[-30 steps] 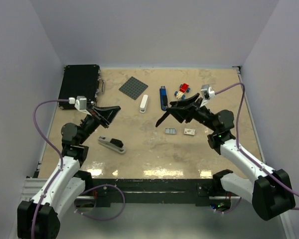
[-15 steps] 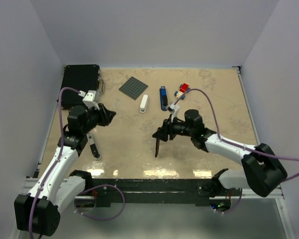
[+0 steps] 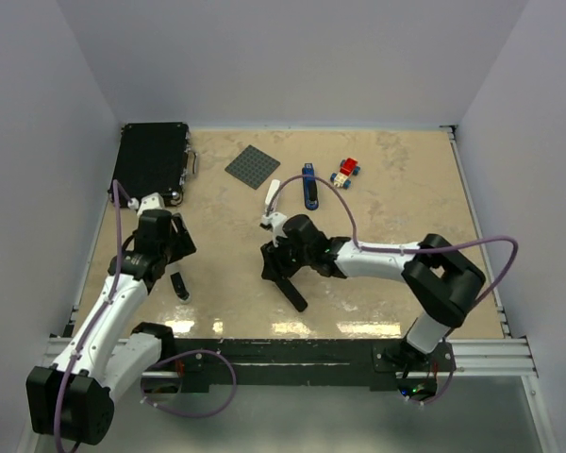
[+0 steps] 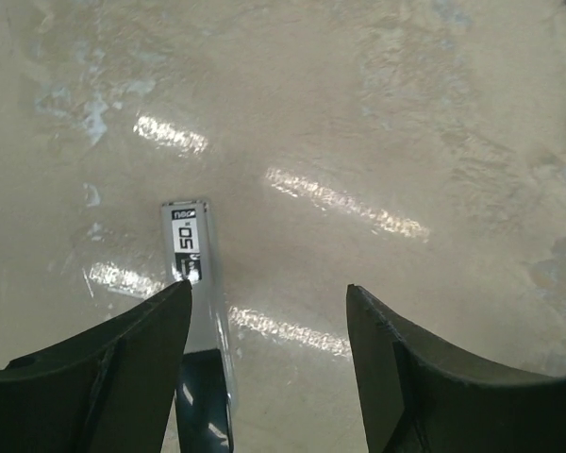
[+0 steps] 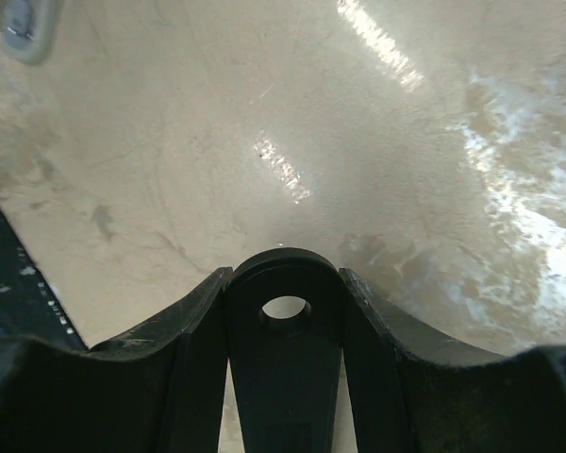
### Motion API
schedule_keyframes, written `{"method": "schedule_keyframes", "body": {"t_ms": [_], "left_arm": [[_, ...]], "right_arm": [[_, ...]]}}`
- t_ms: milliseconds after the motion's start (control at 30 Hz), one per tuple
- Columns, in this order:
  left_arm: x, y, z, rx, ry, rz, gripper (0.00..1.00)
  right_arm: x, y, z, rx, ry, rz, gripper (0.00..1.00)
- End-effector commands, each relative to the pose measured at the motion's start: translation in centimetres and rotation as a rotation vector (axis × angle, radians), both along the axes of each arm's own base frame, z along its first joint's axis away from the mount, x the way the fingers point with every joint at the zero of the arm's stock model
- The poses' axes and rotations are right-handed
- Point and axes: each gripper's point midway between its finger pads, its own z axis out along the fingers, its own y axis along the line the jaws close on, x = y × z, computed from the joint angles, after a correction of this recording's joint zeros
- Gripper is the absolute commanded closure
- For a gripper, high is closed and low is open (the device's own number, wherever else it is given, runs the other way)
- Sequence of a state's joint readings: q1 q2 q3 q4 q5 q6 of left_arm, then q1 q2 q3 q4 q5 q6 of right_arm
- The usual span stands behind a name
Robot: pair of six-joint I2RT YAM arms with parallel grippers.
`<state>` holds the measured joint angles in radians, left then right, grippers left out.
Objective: Load the staples into the stapler
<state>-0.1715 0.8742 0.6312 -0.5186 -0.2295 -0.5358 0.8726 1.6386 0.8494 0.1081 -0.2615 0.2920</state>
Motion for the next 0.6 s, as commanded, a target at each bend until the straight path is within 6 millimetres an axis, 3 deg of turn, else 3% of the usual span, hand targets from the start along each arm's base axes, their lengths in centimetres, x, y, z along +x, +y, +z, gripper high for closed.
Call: {"method": "schedule_keyframes", "body": {"t_ms": [0,100,133,233,367,433,467,567], "left_arm": [[-1.3,1.4,-0.8,0.010,0.077,0.124,0.28],[-2.0,1.1,-1.5,-0.006,0.113,0.124,0.28],[-2.0,0.9,-1.6,-0.015,0.118,0.122,0.28],[-2.6,0.1,-2.5,-0.042,0.153,0.100,0.27],[-3.2,-0.4,-3.3,-0.037,0.205,0.111,0.27],[-4.0,-0.7,-4.2,-0.031,0.268,0.134,0.28],[-4.1,-0.8,-4.5,-0.029,0.287,0.136,0.29],[-5.6,-1.0,-5.8,-0.013,0.376,0.188,0.33]], "right_arm": [[-0.7,0.0,-2.9,-0.232,-0.061,0.010,0.93],[-0.6,0.5,-2.5,-0.233,-0.083,-0.004,0.65],[-0.7,0.5,-2.3,-0.225,-0.086,-0.010,0.49],[-0.1,0.9,-0.7,-0.184,-0.126,-0.025,0.27],[0.8,1.4,1.8,-0.112,-0.191,-0.056,0.13],[0.8,1.2,2.1,-0.090,-0.199,-0.075,0.09],[1.1,1.5,3.4,-0.045,-0.223,-0.085,0.08],[1.4,1.3,4.6,0.003,-0.261,-0.117,0.08]]}}
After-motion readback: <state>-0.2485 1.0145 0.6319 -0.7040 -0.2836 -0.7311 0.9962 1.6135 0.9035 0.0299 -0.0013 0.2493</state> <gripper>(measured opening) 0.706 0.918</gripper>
